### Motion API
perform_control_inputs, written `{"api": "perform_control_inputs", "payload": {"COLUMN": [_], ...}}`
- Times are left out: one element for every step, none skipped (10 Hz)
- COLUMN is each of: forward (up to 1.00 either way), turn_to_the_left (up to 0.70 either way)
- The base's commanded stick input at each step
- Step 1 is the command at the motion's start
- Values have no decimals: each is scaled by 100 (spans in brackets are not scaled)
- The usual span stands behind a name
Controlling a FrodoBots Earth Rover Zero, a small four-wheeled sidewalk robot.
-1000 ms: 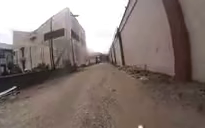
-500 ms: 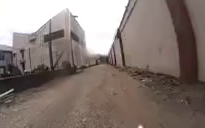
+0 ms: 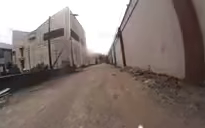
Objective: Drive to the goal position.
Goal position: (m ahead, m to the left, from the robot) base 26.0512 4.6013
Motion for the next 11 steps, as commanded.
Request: {"api": "perform_control_inputs", "payload": {"forward": [30, 30, 30, 30, 30, 30, 30, 30, 30, 30, 30], "turn_to_the_left": [0, 0, 0, 0, 0, 0, 0, 0, 0, 0, 0]}}
